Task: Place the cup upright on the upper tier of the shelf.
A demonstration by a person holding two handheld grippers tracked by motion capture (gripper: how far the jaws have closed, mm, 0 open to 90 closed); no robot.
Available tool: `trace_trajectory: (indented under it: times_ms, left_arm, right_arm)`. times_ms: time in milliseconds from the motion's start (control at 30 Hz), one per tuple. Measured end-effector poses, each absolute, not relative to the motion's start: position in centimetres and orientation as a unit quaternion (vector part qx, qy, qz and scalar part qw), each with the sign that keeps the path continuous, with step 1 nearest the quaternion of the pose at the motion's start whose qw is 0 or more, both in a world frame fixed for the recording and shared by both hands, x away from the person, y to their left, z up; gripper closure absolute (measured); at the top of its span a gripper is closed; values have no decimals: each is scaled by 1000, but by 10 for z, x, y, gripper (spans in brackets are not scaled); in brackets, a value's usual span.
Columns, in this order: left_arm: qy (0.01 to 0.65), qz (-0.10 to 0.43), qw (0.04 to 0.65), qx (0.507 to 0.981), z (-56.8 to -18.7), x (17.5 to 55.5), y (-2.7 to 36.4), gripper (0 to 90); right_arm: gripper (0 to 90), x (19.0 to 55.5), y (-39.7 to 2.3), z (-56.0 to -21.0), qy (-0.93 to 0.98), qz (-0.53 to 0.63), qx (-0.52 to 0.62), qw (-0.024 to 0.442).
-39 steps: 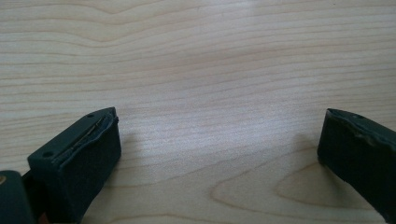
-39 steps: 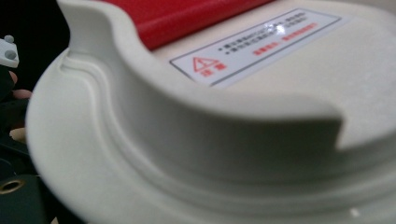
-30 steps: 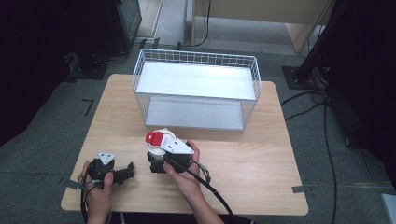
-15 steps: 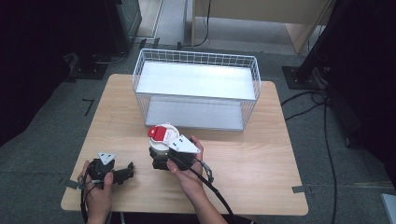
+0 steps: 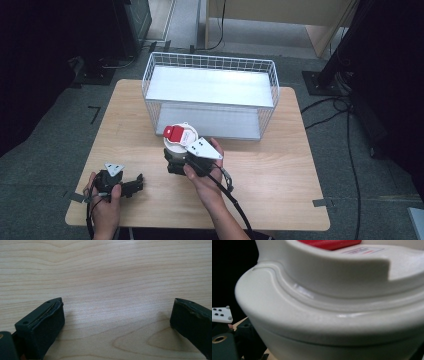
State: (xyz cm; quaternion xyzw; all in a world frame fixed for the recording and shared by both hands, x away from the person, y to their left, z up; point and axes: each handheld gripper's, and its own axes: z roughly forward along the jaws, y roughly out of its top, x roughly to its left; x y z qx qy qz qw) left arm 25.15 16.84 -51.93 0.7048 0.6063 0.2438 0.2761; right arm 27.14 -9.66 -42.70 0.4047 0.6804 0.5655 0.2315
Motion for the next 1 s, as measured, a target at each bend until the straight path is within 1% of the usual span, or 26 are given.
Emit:
trace_trajectory:
  times_ms: [400, 1000]
  left_arm:
    - [606, 244, 276, 705, -519, 251, 168, 0]
    - [606, 244, 277, 704, -519, 251, 168, 0]
  right_arm:
    - [66, 276, -106, -403, 666, 575, 400, 255]
    - [66, 287, -133, -375, 643, 581, 409, 286]
